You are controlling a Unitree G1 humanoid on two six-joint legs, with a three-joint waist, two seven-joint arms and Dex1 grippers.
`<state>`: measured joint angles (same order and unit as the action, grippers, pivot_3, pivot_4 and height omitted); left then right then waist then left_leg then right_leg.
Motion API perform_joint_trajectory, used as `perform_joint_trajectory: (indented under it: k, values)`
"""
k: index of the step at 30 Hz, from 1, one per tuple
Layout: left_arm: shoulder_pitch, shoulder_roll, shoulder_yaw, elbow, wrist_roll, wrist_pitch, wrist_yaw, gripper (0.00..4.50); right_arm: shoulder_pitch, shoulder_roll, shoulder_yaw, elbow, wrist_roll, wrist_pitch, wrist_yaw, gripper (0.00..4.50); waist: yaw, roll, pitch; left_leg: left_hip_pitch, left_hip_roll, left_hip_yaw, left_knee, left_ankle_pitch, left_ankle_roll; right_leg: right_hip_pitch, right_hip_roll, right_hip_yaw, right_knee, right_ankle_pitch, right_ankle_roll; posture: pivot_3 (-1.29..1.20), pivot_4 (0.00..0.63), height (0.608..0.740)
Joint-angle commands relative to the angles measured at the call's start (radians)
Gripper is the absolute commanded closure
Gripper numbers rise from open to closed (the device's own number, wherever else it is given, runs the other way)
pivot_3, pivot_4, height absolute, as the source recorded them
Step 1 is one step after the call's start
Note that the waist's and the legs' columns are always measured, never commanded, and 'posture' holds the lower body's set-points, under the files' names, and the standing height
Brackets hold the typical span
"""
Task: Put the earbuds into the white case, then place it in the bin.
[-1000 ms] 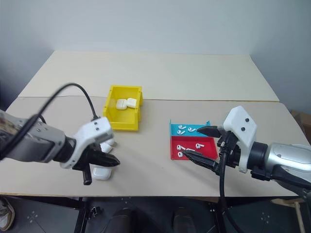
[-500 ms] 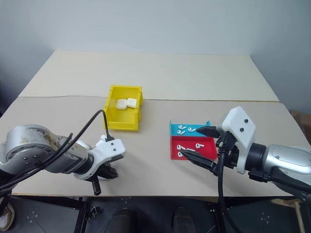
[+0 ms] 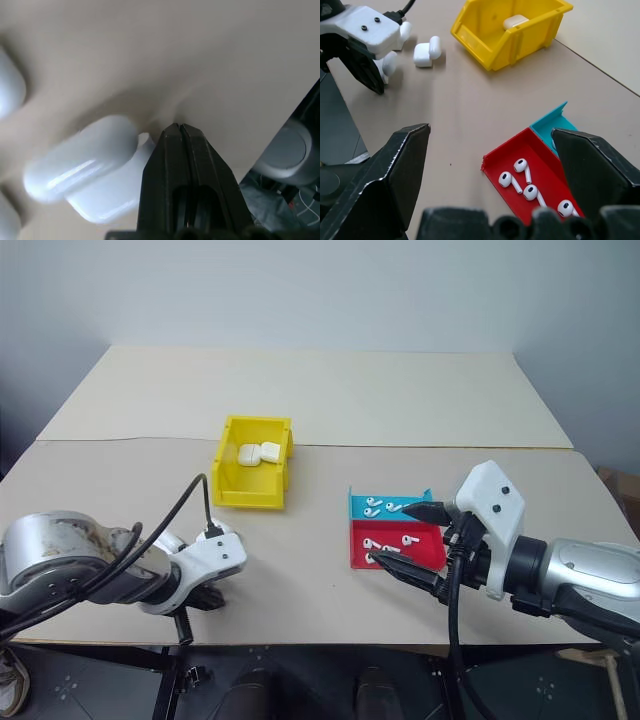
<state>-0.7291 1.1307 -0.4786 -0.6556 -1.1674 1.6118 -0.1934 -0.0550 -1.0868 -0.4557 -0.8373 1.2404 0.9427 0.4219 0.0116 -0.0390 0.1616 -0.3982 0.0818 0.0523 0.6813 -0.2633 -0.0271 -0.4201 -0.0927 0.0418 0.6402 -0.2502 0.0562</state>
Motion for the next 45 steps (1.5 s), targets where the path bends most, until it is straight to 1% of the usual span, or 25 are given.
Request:
perform_joint_trajectory:
  k: [1,6,9,11,14,16,18,21,23,25,26,30,37,41,45]
  values:
    - [0.003,0.046,0.047,-0.037,0.011,0.003,-0.055,4.46,0.002,-0.011,-0.030,-0.021,0.009,-0.020,0.001,0.00,0.001,0.000,0.000,0.000,0.000,0.000,0.000,0.000,0.000,0.000,0.000,0.000,0.000,0.000,0.000,0.00,0.150,0.740]
    - [0.005,0.082,0.048,-0.073,0.062,0.003,-0.121,4.46,-0.006,-0.007,-0.012,-0.014,-0.008,-0.027,0.005,0.00,0.001,0.000,0.000,0.000,0.000,0.000,0.000,0.000,0.000,0.000,0.000,0.000,0.000,0.000,0.000,0.00,0.150,0.740]
    - [0.020,0.098,0.102,-0.101,0.086,-0.035,-0.181,4.46,-0.004,-0.004,-0.010,-0.013,-0.016,-0.028,0.008,0.00,0.001,0.000,0.000,0.000,0.000,0.000,0.000,0.000,0.000,0.000,0.000,0.000,0.000,0.000,0.000,0.00,0.150,0.740]
    - [0.031,0.131,0.166,-0.111,0.059,-0.048,-0.249,4.46,0.004,-0.002,-0.016,-0.017,-0.019,-0.028,0.012,0.00,0.000,0.000,0.000,0.000,0.000,0.000,0.000,0.000,0.000,0.000,0.000,0.000,0.000,0.000,0.000,0.00,0.150,0.740]
    - [0.042,0.232,0.255,-0.147,0.040,-0.087,-0.382,3.90,0.014,0.000,-0.019,-0.017,-0.028,-0.030,0.022,0.00,-0.002,0.000,0.000,0.000,0.000,0.000,0.000,0.000,0.000,-0.001,0.000,0.000,0.000,0.000,0.000,0.00,0.150,0.740]
    - [0.034,0.287,0.293,-0.148,0.035,-0.089,-0.446,3.27,0.013,0.001,-0.014,-0.014,-0.036,-0.035,0.027,0.00,0.000,0.000,0.000,0.000,0.000,0.000,-0.001,0.000,0.000,-0.001,0.000,0.000,-0.001,0.000,0.000,0.00,0.150,0.740]
    - [0.022,0.309,0.321,-0.132,0.042,-0.092,-0.483,2.62,0.010,0.006,-0.007,-0.009,-0.043,-0.041,0.032,0.00,0.001,0.000,0.000,0.000,0.000,0.001,-0.001,0.000,0.000,-0.001,0.000,0.000,0.000,0.000,0.000,0.00,0.150,0.740]
    - [-0.004,0.347,0.299,-0.132,0.103,-0.084,-0.514,1.56,0.003,0.014,0.013,-0.008,-0.057,-0.050,0.034,0.00,0.003,-0.001,0.000,0.000,0.000,0.000,0.000,0.000,0.000,0.000,0.000,0.000,0.000,0.000,0.000,0.00,0.150,0.740]
    - [-0.021,0.354,0.252,-0.119,0.155,-0.071,-0.522,0.93,-0.002,0.018,0.022,-0.004,-0.065,-0.055,0.038,0.00,0.002,-0.001,0.000,0.000,0.000,0.000,0.000,0.000,0.000,0.000,0.000,0.000,0.000,0.000,0.000,0.00,0.150,0.740]
    - [-0.027,0.353,0.178,-0.110,0.243,-0.085,-0.518,0.24,-0.008,0.021,0.030,-0.003,-0.070,-0.056,0.041,0.00,0.001,-0.001,0.000,0.000,0.000,0.000,-0.001,0.000,0.000,0.000,0.000,0.000,-0.001,0.000,0.000,0.00,0.150,0.740]
    - [-0.032,0.349,0.154,-0.104,0.273,-0.086,-0.520,0.04,-0.011,0.022,0.033,-0.003,-0.072,-0.056,0.041,0.00,0.001,-0.001,0.000,0.000,0.000,0.000,-0.001,0.000,0.000,0.000,0.000,0.000,0.000,0.000,0.000,0.00,0.150,0.740]
    - [-0.072,0.282,0.050,-0.048,0.382,-0.107,-0.545,0.04,-0.021,0.021,0.031,-0.002,-0.068,-0.054,0.042,0.00,0.002,-0.001,0.000,-0.001,0.000,0.000,0.000,0.000,0.000,-0.001,0.000,0.000,0.000,0.000,0.000,0.00,0.150,0.740]
    - [-0.121,0.164,-0.084,-0.013,0.476,-0.066,-0.558,0.04,-0.019,0.020,0.022,-0.006,-0.065,-0.049,0.036,0.00,0.002,-0.001,0.000,-0.002,0.000,0.000,0.000,0.000,0.000,-0.001,0.000,0.000,-0.001,0.000,0.000,0.00,0.150,0.740]
    - [-0.125,0.139,-0.111,-0.010,0.494,-0.040,-0.565,0.04,-0.015,0.019,0.017,-0.011,-0.059,-0.046,0.028,0.00,-0.001,-0.002,0.000,-0.002,0.000,0.000,0.000,0.000,0.001,-0.001,0.000,0.000,-0.001,0.000,0.000,0.00,0.150,0.740]
    - [-0.115,0.109,-0.142,0.002,0.529,-0.020,-0.535,0.04,-0.008,0.020,0.010,-0.018,-0.049,-0.045,0.019,0.00,0.001,-0.002,0.000,-0.001,0.000,0.000,0.000,0.000,0.001,-0.001,0.000,0.000,0.000,0.000,0.000,0.00,0.150,0.740]
